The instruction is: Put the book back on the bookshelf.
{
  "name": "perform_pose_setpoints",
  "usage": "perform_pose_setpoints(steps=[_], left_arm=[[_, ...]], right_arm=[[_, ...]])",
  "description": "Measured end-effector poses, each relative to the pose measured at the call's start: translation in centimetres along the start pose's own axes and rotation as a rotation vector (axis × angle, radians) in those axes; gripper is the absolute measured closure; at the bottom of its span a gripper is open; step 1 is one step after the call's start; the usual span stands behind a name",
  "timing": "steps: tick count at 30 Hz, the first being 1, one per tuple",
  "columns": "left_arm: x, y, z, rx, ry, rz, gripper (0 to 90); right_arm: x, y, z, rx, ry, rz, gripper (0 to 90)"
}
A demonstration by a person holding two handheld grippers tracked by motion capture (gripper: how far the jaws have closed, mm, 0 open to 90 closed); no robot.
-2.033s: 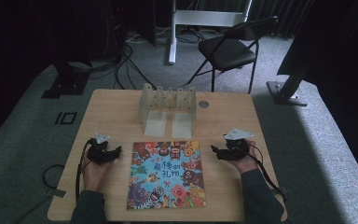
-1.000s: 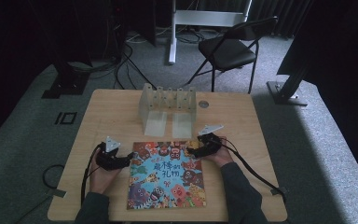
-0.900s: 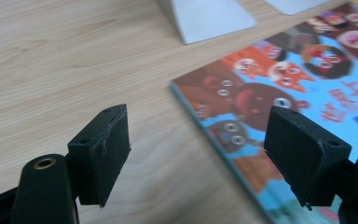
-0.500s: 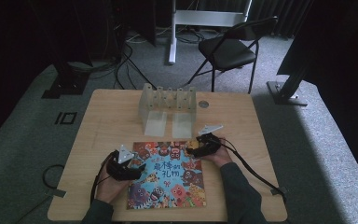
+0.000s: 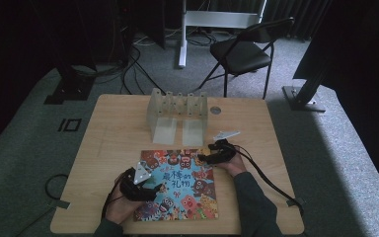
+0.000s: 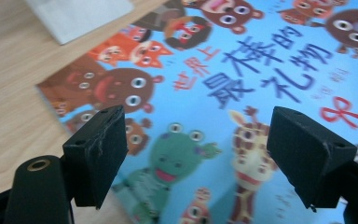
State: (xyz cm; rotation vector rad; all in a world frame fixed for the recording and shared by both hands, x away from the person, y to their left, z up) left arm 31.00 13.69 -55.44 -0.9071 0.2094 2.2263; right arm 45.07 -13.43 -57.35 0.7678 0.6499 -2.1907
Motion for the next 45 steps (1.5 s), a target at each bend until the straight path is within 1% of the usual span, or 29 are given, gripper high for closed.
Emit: perform_pose_setpoints(steps=[3, 5, 6, 7, 8, 9, 11, 12, 16, 18, 19, 20, 23, 24, 26, 27, 28, 29, 30, 32, 33, 35, 37, 40, 41, 42, 43, 44, 45], left_arm=[[0.0, 0.8, 0.1, 0.012, -0.003, -0.024, 20.2], [0.0, 0.8, 0.1, 0.012, -0.003, -0.024, 20.2], [0.1, 1.5, 0.0, 0.026, -0.009, -0.042, 20.1], [0.1, 1.5, 0.0, 0.026, -0.009, -0.042, 20.1], [0.1, 2.1, 0.1, 0.044, -0.008, -0.055, 20.1], [0.1, 2.5, 0.2, 0.049, -0.005, -0.064, 19.7], [0.1, 2.5, 0.2, 0.049, -0.005, -0.064, 19.6], [-0.2, 3.8, 0.4, 0.09, 0.016, -0.093, 18.6], [-0.4, 5.4, 0.5, 0.125, 0.028, -0.138, 16.0], [-0.5, 5.7, 0.5, 0.127, 0.03, -0.143, 14.4], [-0.5, 6.4, 0.6, 0.139, 0.033, -0.157, 14.0], [-0.6, 6.8, 0.6, 0.132, 0.028, -0.167, 12.1], [-0.6, 7.2, 0.6, 0.132, 0.022, -0.176, 9.5], [-0.7, 8.7, 0.6, 0.143, 0.026, -0.207, 8.2], [-0.7, 9.4, 0.7, 0.144, 0.028, -0.235, 6.3], [-0.8, 9.8, 0.7, 0.157, 0.029, -0.241, 6.0], [-0.8, 9.8, 0.7, 0.157, 0.029, -0.241, 5.5], [-0.8, 10.1, 0.8, 0.148, 0.035, -0.248, 5.5], [-0.8, 10.5, 0.7, 0.157, 0.031, -0.259, 4.2], [-0.7, 11.0, 0.5, 0.134, 0.026, -0.279, 2.9], [-0.7, 11.3, 0.5, 0.146, 0.02, -0.288, 2.9], [-0.7, 11.9, 0.4, 0.137, 0.026, -0.299, 2.7], [-0.6, 12.2, 0.1, 0.131, 0.019, -0.316, 2.7], [-0.5, 12.4, -0.2, 0.077, 0.013, -0.339, 2.6], [-0.5, 12.4, -0.2, 0.077, 0.013, -0.339, 3.6], [-0.6, 12.1, -0.2, 0.055, 0.023, -0.315, 3.6], [-0.7, 11.7, 0.0, 0.061, 0.044, -0.293, 7.0], [-0.7, 11.7, 0.0, 0.061, 0.044, -0.293, 7.0], [-0.8, 11.7, 0.3, 0.054, 0.064, -0.295, 7.0]], right_arm=[[-0.1, 0.0, 0.2, -0.004, 0.009, -0.001, 22.7], [-0.2, 0.0, 0.2, -0.007, 0.012, -0.006, 22.6], [-0.3, 0.0, 0.4, -0.012, 0.017, -0.01, 22.6], [-0.3, 0.0, 0.5, -0.016, 0.021, -0.012, 22.6], [-0.4, -0.1, 0.6, -0.021, 0.026, -0.018, 22.6], [-0.5, -0.1, 0.7, -0.025, 0.032, -0.02, 22.6], [-0.6, -0.1, 0.9, -0.027, 0.04, -0.019, 22.6], [-0.9, -0.2, 1.3, -0.034, 0.056, -0.022, 22.6], [-1.2, -0.3, 1.7, -0.038, 0.069, -0.019, 22.5], [-1.3, -0.4, 1.8, -0.04, 0.073, -0.022, 22.5], [-1.5, -0.4, 2.0, -0.046, 0.081, -0.024, 22.5], [-1.6, -0.5, 2.2, -0.049, 0.085, -0.027, 22.5], [-1.8, -0.6, 2.4, -0.056, 0.097, -0.033, 22.4], [-2.0, -0.7, 2.6, -0.064, 0.105, -0.037, 22.3], [-2.1, -0.7, 2.8, -0.071, 0.114, -0.042, 22.3], [-2.2, -0.7, 2.9, -0.074, 0.119, -0.042, 22.3], [-2.2, -0.7, 2.9, -0.074, 0.119, -0.042, 22.3], [-2.3, -0.8, 3.0, -0.081, 0.126, -0.048, 22.3], [-2.3, -0.8, 3.1, -0.086, 0.131, -0.049, 22.6], [-2.4, -0.9, 3.3, -0.094, 0.135, -0.047, 23.4], [-2.4, -1.0, 3.4, -0.098, 0.136, -0.047, 23.5], [-2.5, -1.3, 3.5, -0.105, 0.143, -0.047, 23.5], [-2.5, -1.4, 3.6, -0.118, 0.151, -0.053, 23.5], [-2.7, -1.4, 3.9, -0.129, 0.166, -0.058, 23.8], [-2.7, -1.4, 3.9, -0.129, 0.166, -0.058, 23.8], [-2.7, -1.5, 3.9, -0.128, 0.165, -0.058, 23.8], [-2.9, -1.5, 4.0, -0.128, 0.164, -0.055, 23.9], [-2.9, -1.5, 4.0, -0.128, 0.164, -0.055, 23.9], [-3.0, -1.6, 4.1, -0.131, 0.171, -0.055, 25.0]])
Point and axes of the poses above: each handheld gripper's, and its own axes: z roughly backward along the jaws, x roughly out of its underside, y roughly to its right, the point moved 5 cm from there along -z, roughly forward along the jaws, and after that the axes turned 6 degrees about -y, right-handed, at the moved point
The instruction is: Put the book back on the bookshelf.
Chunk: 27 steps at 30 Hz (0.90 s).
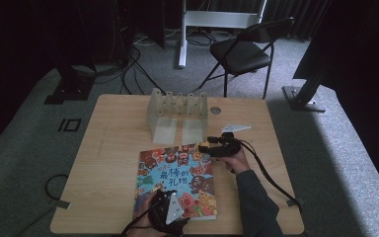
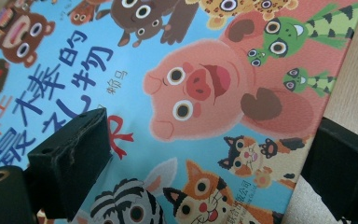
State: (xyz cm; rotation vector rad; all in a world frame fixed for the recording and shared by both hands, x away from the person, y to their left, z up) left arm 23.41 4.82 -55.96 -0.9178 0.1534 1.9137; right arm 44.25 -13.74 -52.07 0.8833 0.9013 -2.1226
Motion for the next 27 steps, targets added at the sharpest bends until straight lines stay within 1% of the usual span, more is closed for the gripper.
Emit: perform_pose_setpoints(steps=[2, 3, 4, 6, 7, 8, 9, 10, 11, 13, 17, 19, 23, 24, 25, 27], left_arm=[[0.0, 0.0, 0.0, 0.0, 0.0, 0.0, 7.4], [-0.2, 0.1, 0.4, -0.023, 0.023, -0.018, 7.4], [-0.3, 0.1, 0.6, -0.033, 0.033, -0.019, 8.3], [-0.3, 0.0, 0.8, -0.03, 0.04, -0.018, 8.6], [-0.4, 0.0, 0.8, -0.024, 0.045, -0.011, 8.6], [-0.4, -0.1, 0.9, -0.024, 0.053, -0.01, 8.6], [-0.4, -0.2, 1.1, -0.028, 0.054, -0.015, 8.6], [-0.6, -0.3, 1.2, -0.023, 0.064, -0.004, 8.6], [-0.6, -0.3, 1.2, -0.023, 0.064, -0.004, 8.6], [-0.7, -0.4, 1.3, -0.018, 0.066, 0.001, 8.5], [-0.8, -0.5, 1.4, -0.019, 0.072, -0.002, 8.5], [-0.9, -0.7, 1.6, -0.023, 0.076, -0.006, 8.5], [-1.1, -0.7, 1.7, -0.021, 0.084, -0.005, 8.5], [-1.1, -0.8, 1.8, -0.02, 0.085, -0.005, 8.5], [-1.1, -0.8, 1.8, -0.015, 0.086, 0.0, 8.6], [-1.1, -0.8, 1.8, 0.002, 0.083, 0.005, 8.6]], right_arm=[[-0.1, 0.0, 0.1, -0.002, 0.005, 0.001, 25.0], [-0.1, 0.0, 0.1, -0.002, 0.005, 0.001, 25.4], [-0.2, 0.1, 0.0, 0.045, -0.013, -0.002, 27.9], [0.0, 0.2, -0.2, 0.066, -0.037, -0.009, 27.8], [0.0, 0.2, -0.2, 0.066, -0.037, -0.009, 27.8], [0.1, 0.1, -0.3, 0.072, -0.048, -0.021, 27.9], [0.2, 0.0, -0.3, 0.063, -0.056, -0.021, 28.4], [0.2, -0.2, -0.4, 0.059, -0.063, -0.019, 30.0], [0.2, -0.5, -0.4, 0.051, -0.072, -0.012, 32.4], [0.1, -1.0, -0.5, 0.018, -0.077, 0.0, 37.6], [-0.1, -1.5, -0.6, 0.005, -0.099, 0.008, 40.3], [-0.3, -1.7, -0.5, -0.011, -0.102, -0.003, 41.9], [-0.5, -2.0, -0.5, -0.036, -0.108, -0.007, 44.0], [-0.5, -2.0, -0.5, -0.036, -0.108, -0.007, 44.0], [-0.6, -2.2, -0.4, -0.054, -0.107, -0.01, 45.9], [-0.6, -2.2, -0.4, -0.056, -0.108, -0.012, 46.1]])
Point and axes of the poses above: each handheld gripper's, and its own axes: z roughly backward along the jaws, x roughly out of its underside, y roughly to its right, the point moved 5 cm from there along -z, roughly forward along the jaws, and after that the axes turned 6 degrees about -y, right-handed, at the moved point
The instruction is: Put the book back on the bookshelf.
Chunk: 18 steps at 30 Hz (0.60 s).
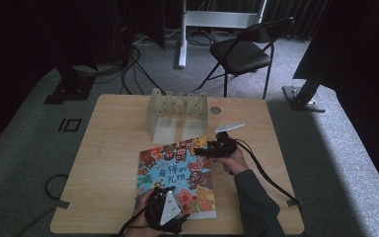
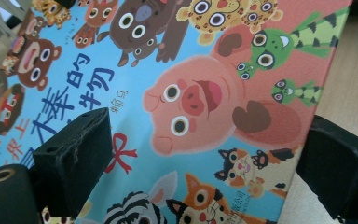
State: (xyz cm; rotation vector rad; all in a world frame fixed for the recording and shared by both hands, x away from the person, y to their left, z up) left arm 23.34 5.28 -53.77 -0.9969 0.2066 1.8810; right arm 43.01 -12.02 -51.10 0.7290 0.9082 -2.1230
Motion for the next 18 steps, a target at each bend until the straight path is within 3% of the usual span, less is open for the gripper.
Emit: perform_pose_setpoints(steps=[5, 11, 15, 17, 18], left_arm=[[-0.2, 0.2, 0.6, 0.044, 0.008, -0.004, 10.7], [-0.5, -0.5, 1.7, 0.085, 0.062, 0.036, 12.1], [-0.2, -2.2, 2.4, 0.039, 0.065, 0.065, 12.5], [-0.2, -2.2, 2.4, 0.039, 0.065, 0.065, 12.5], [0.2, -3.3, 2.7, 0.013, 0.062, 0.094, 12.9]], right_arm=[[0.1, 0.2, 0.0, -0.001, -0.018, -0.01, 47.1], [-0.2, 0.2, 0.3, -0.024, 0.003, -0.029, 53.1], [-0.3, 0.1, 0.3, -0.023, -0.001, -0.034, 53.5], [-0.4, 0.0, 0.4, -0.022, -0.002, -0.032, 53.5], [-0.5, -0.1, 0.4, -0.02, -0.002, -0.027, 53.6]])
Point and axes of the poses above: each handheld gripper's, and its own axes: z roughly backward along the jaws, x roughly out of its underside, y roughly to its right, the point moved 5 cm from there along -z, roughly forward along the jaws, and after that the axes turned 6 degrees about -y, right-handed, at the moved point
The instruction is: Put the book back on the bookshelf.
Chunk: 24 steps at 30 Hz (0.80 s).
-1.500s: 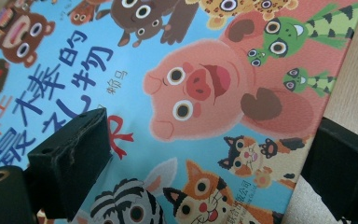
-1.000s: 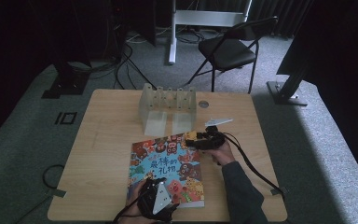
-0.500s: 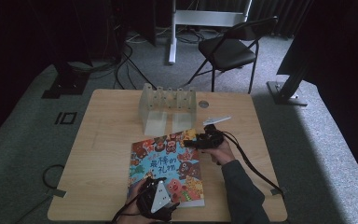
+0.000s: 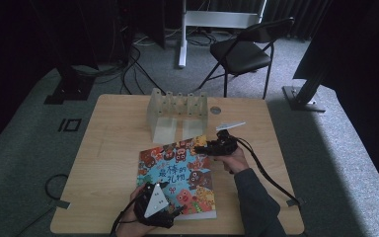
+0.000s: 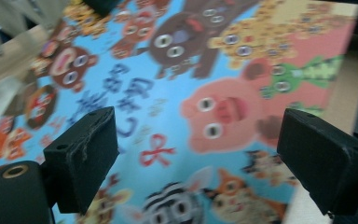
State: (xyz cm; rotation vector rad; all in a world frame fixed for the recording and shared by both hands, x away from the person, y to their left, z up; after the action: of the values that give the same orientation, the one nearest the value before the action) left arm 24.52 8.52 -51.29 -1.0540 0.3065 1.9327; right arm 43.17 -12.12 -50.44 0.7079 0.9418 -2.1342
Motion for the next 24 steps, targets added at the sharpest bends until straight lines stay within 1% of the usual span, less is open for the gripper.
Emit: perform_pose_setpoints(steps=[1, 3, 4, 6, 7, 8, 9, 11, 12, 13, 18, 20, 24], left_arm=[[0.1, -0.4, 0.1, -0.012, -0.003, 0.006, 12.9], [0.3, -1.3, 0.4, -0.021, -0.009, 0.025, 13.1], [0.3, -1.3, 0.4, -0.021, -0.009, 0.025, 14.6], [0.5, -2.0, 0.8, -0.03, -0.003, 0.039, 14.7], [0.6, -2.7, 1.1, -0.039, 0.007, 0.059, 14.7], [0.6, -3.0, 1.3, -0.043, 0.009, 0.07, 14.7], [0.7, -3.2, 1.3, -0.048, 0.01, 0.075, 14.7], [0.7, -3.2, 1.3, -0.048, 0.01, 0.075, 14.7], [1.1, -4.3, 1.6, -0.081, 0.01, 0.101, 14.8], [1.3, -4.7, 1.7, -0.087, 0.007, 0.113, 14.8], [2.5, -6.8, 1.7, -0.108, -0.011, 0.181, 14.9], [2.9, -7.5, 1.8, -0.105, -0.011, 0.21, 14.9], [3.5, -8.4, 1.9, -0.112, -0.01, 0.243, 14.9]], right_arm=[[-0.1, -0.1, 0.0, 0.002, -0.002, 0.005, 53.6], [-0.4, -0.3, 0.1, 0.002, -0.002, 0.012, 54.0], [-0.4, -0.3, 0.1, 0.002, -0.002, 0.012, 54.0], [-0.6, -0.5, 0.2, 0.001, 0.001, 0.017, 55.1], [-0.8, -0.6, 0.3, -0.003, 0.005, 0.019, 55.9], [-0.9, -0.7, 0.3, -0.001, 0.003, 0.021, 56.0], [-0.9, -0.7, 0.4, -0.003, -0.001, 0.02, 56.5], [-1.0, -0.7, 0.4, -0.006, 0.0, 0.018, 57.1], [-1.1, -0.8, 0.5, -0.02, 0.004, 0.012, 58.2], [-1.1, -0.9, 0.5, -0.02, 0.003, 0.014, 58.5], [-1.5, -1.3, 0.7, -0.045, 0.004, 0.009, 61.4], [-1.7, -1.4, 0.8, -0.059, 0.011, 0.005, 62.4], [-1.8, -1.6, 0.9, -0.057, 0.007, 0.004, 63.0]])
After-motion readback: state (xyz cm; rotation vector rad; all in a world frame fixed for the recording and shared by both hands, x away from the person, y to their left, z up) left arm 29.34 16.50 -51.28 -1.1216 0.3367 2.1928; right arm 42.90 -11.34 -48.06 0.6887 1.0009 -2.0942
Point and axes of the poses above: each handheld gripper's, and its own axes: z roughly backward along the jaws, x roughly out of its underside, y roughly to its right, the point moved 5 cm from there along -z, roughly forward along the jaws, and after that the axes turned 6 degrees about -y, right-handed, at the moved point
